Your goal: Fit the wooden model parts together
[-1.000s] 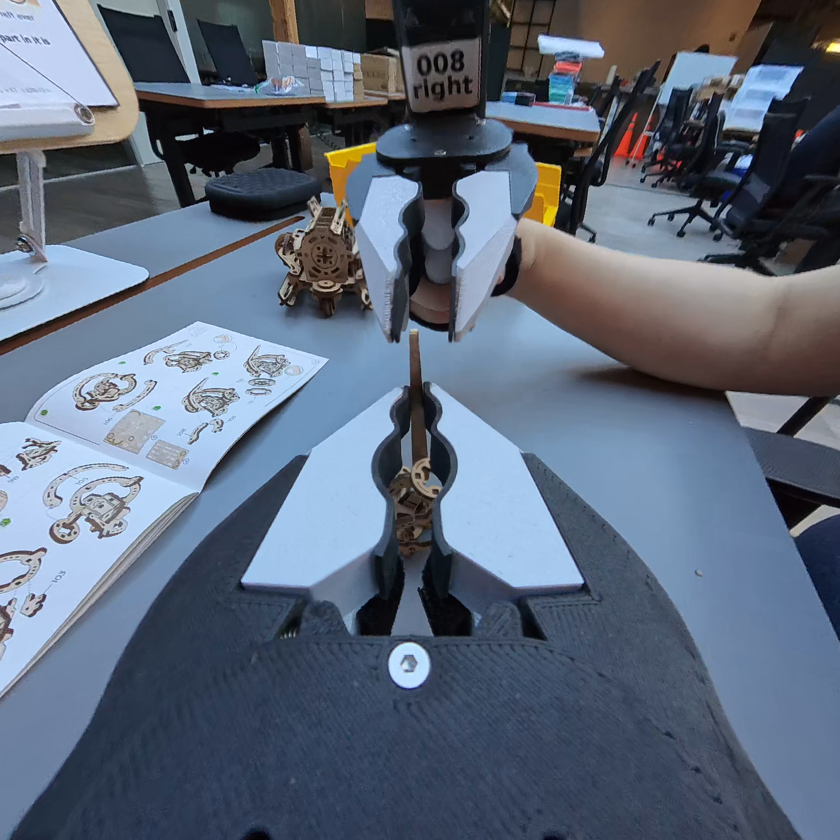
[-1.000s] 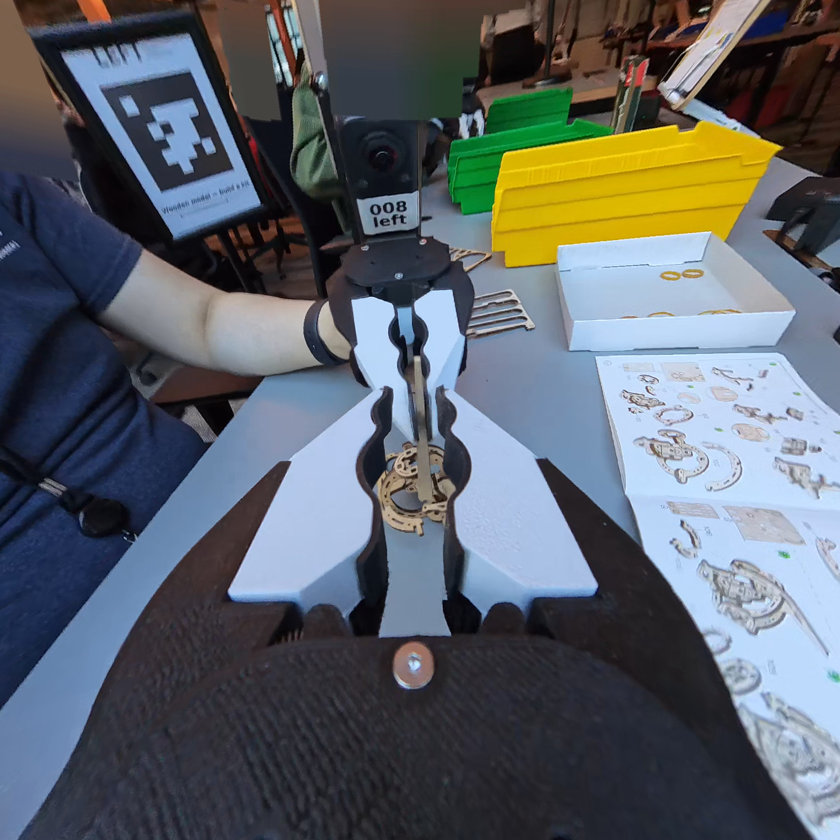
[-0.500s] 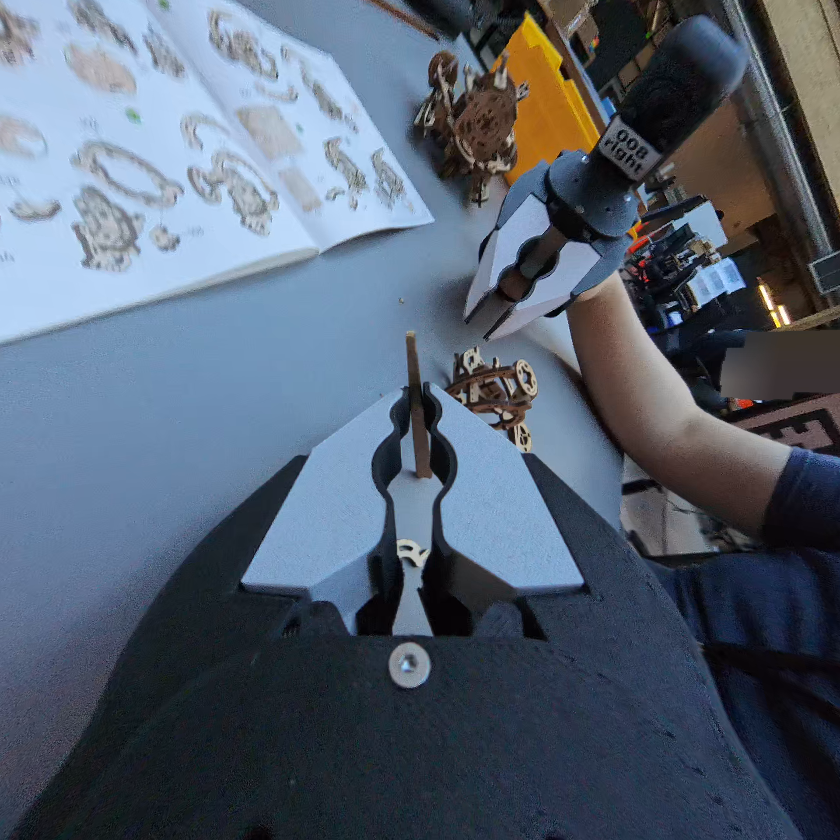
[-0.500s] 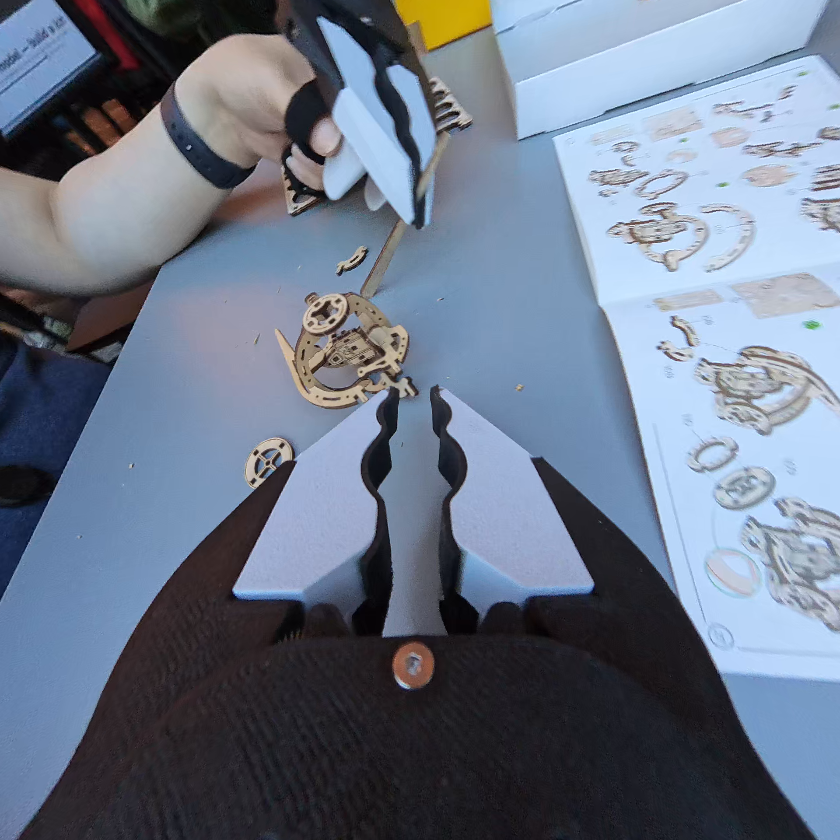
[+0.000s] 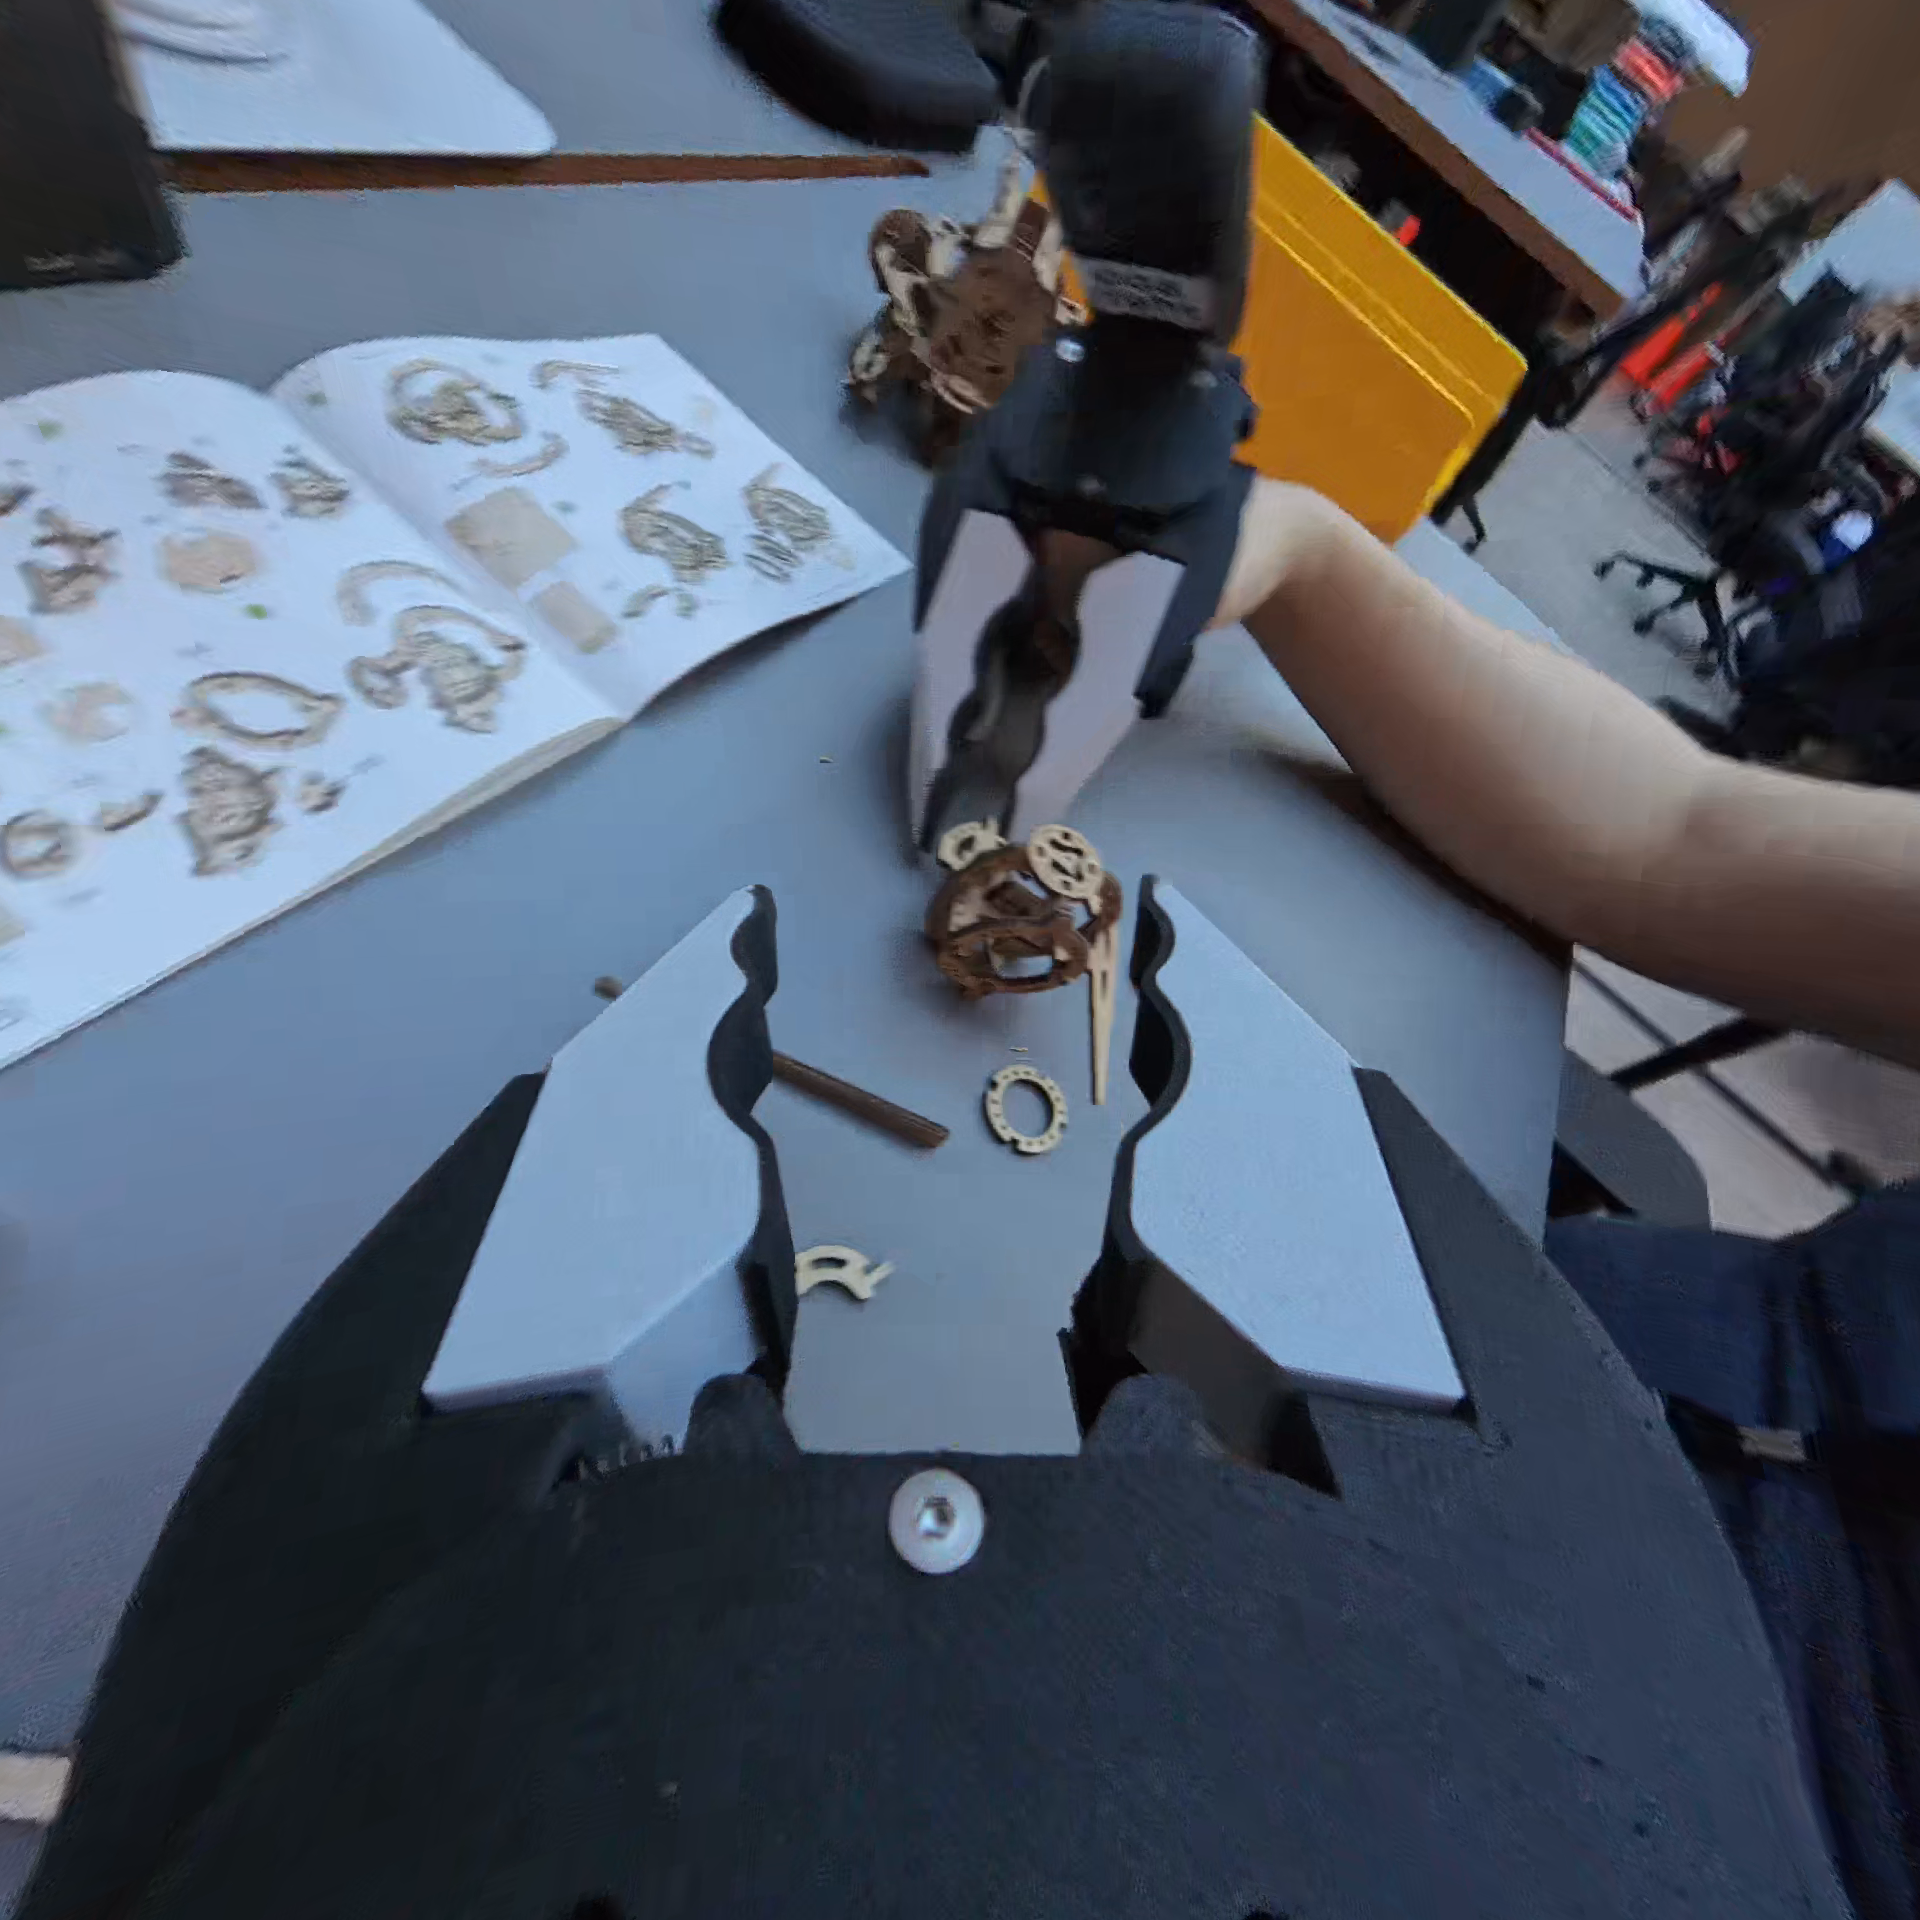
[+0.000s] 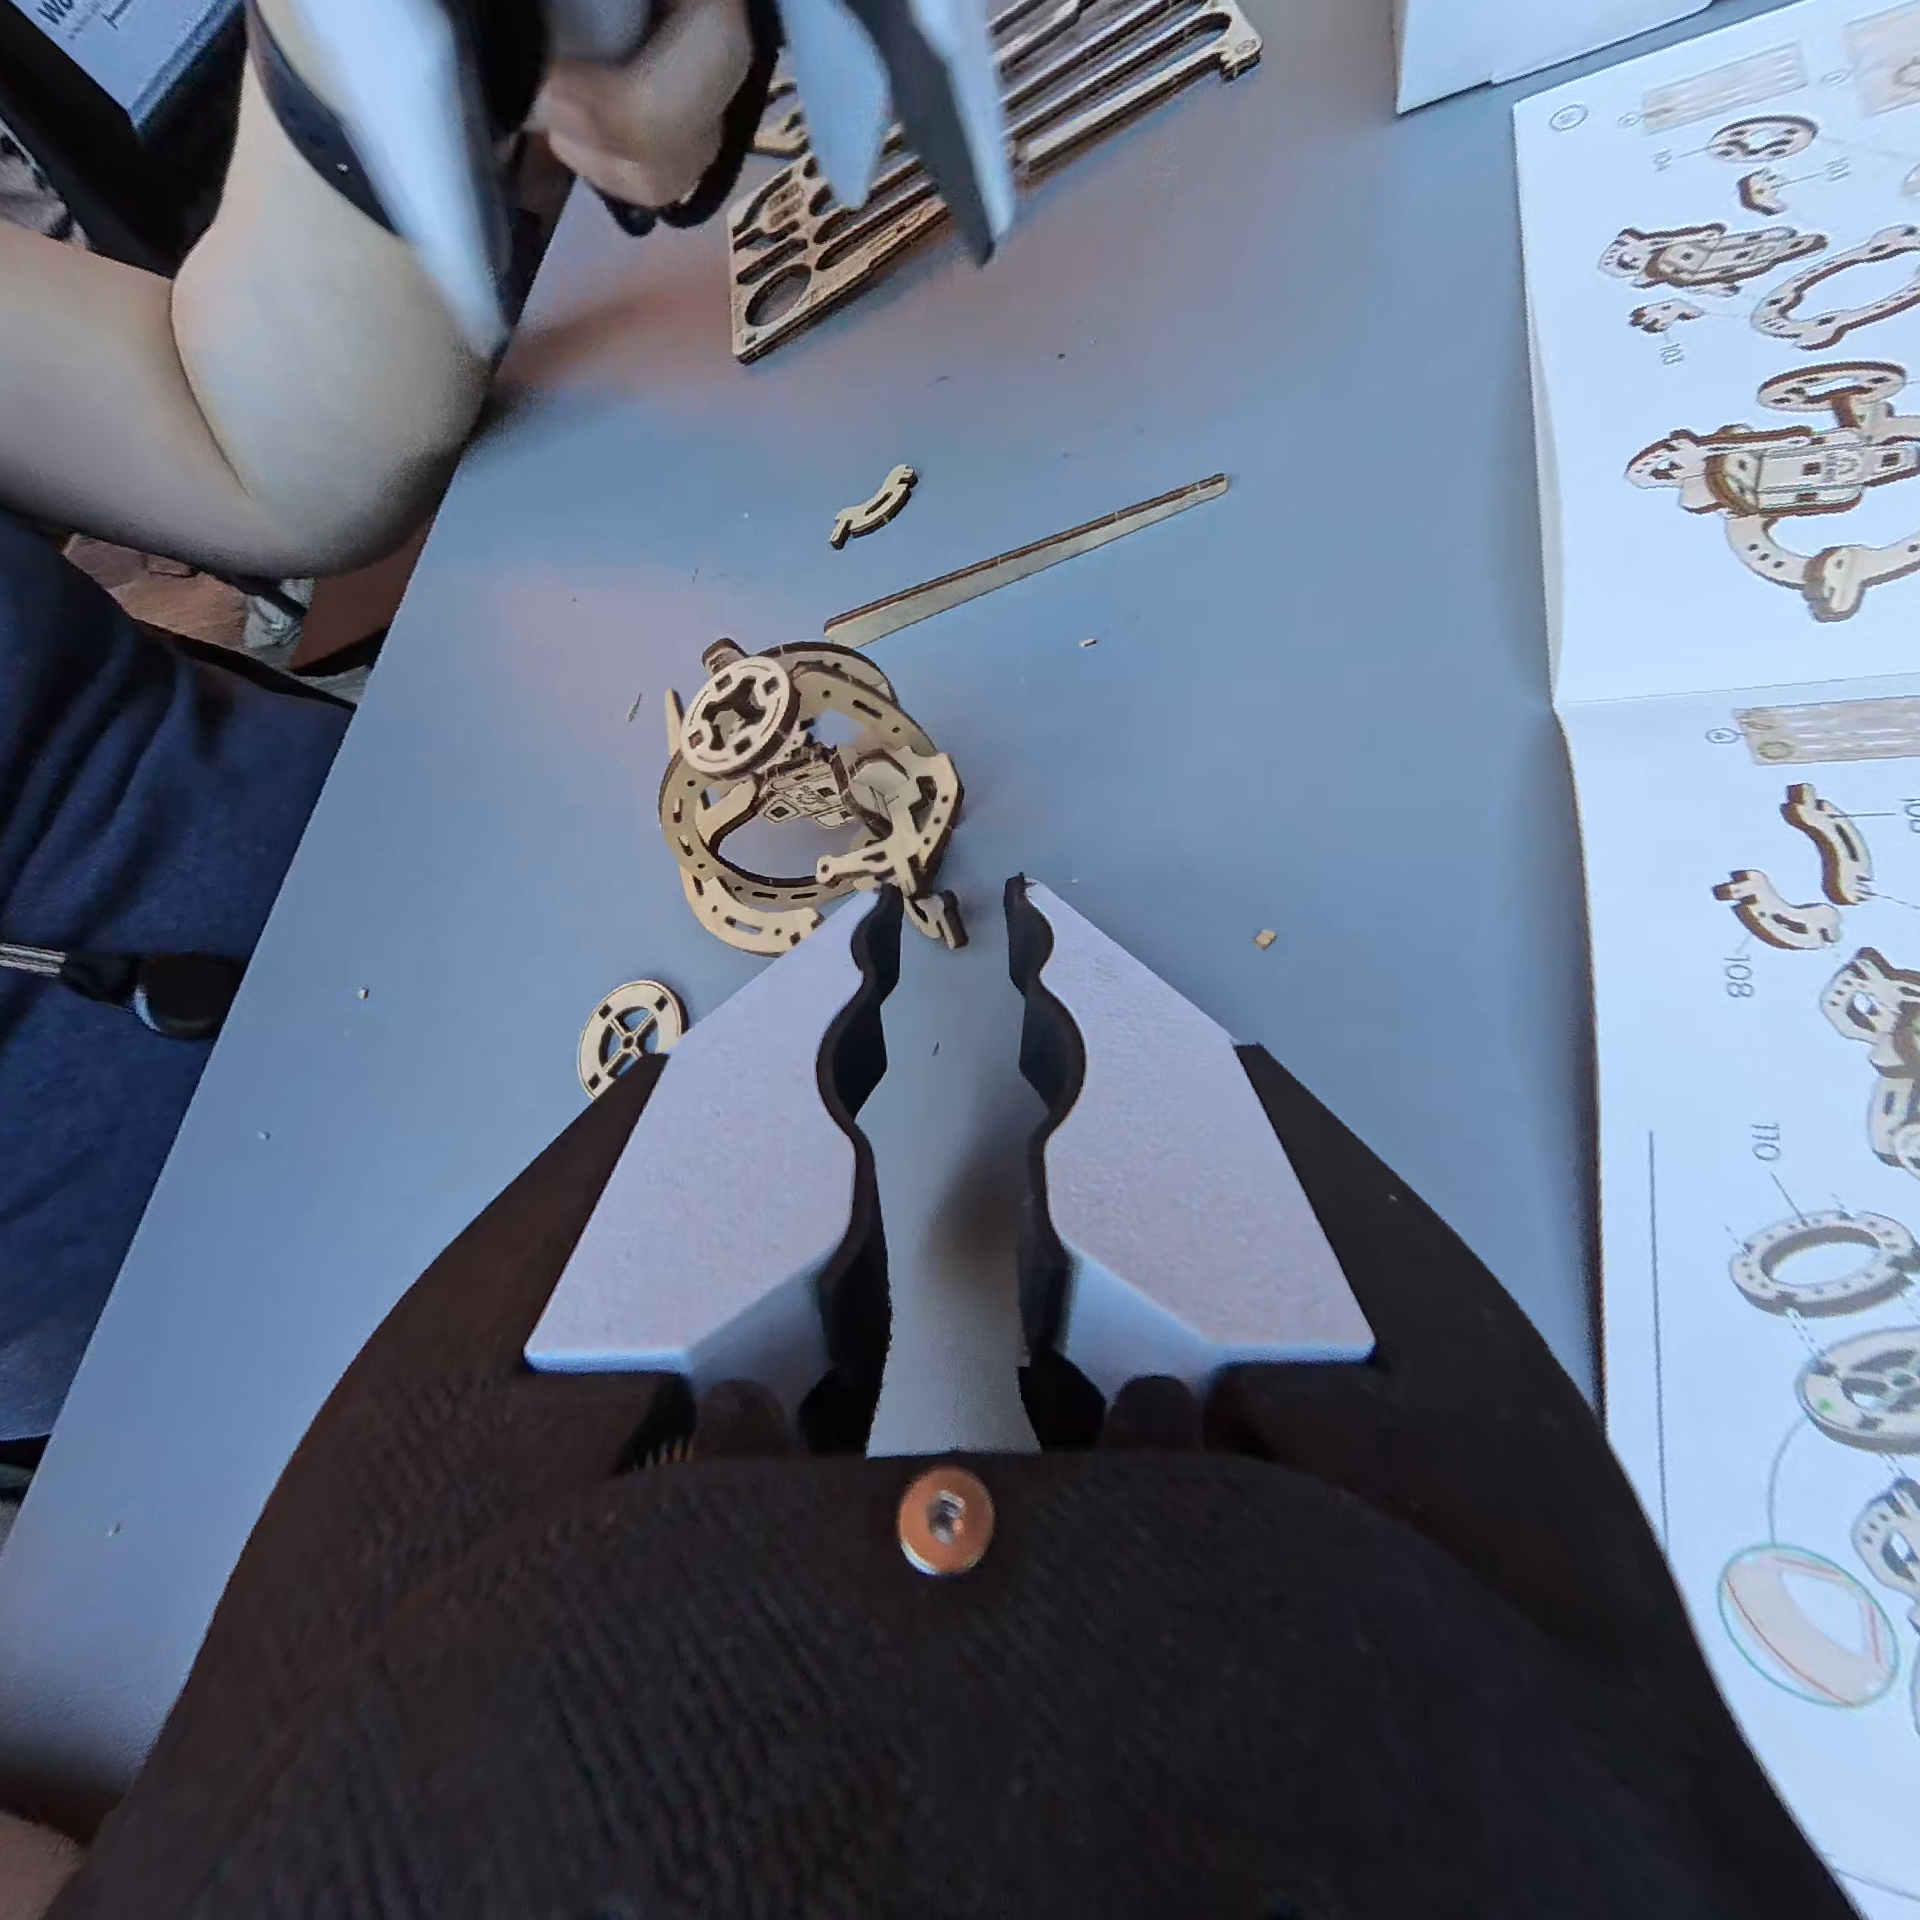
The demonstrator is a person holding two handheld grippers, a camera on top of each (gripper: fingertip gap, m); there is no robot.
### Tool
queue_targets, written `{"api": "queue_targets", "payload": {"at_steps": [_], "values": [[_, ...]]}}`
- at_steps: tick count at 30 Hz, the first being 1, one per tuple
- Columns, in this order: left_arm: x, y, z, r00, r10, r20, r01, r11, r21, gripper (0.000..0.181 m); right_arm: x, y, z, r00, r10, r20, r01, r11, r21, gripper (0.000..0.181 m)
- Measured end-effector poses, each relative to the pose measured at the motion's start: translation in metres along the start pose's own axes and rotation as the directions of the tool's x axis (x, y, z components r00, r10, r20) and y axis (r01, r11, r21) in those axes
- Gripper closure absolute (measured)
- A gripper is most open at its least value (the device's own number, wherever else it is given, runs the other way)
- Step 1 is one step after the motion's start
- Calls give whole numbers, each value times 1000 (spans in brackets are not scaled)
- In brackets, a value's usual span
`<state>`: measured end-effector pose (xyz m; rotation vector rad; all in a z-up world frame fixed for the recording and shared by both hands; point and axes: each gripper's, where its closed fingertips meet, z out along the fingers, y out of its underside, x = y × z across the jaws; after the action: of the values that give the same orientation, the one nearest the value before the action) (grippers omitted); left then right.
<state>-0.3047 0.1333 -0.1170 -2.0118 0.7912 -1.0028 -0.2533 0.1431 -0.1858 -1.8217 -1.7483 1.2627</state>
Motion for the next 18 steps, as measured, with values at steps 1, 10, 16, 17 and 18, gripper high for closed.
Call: {"api": "queue_targets", "payload": {"at_steps": [1, 10, 16, 17, 18], "values": [[10, 9, 7, 998, 59, 2, -59, 997, -44, 103, -1, 0, 1, 1000, -1, 8, 1, 1000, -5, 163], [21, 49, 65, 881, 455, 132, -417, 876, -242, 95, -9, 6, 3, 1000, -18, -2, 18, 999, -34, 165], [19, 51, 65, 907, 414, 77, -390, 895, -218, 110, -18, 13, 5, 997, -57, -54, 55, 998, -43, 176], [20, 50, 65, 908, 413, 71, -392, 897, -205, 114, -22, 13, 6, 997, -58, -42, 57, 998, -32, 177], [20, 50, 65, 909, 410, 67, -390, 898, -202, 118, -22, 13, 6, 997, -63, -53, 62, 998, -29, 177]]}}
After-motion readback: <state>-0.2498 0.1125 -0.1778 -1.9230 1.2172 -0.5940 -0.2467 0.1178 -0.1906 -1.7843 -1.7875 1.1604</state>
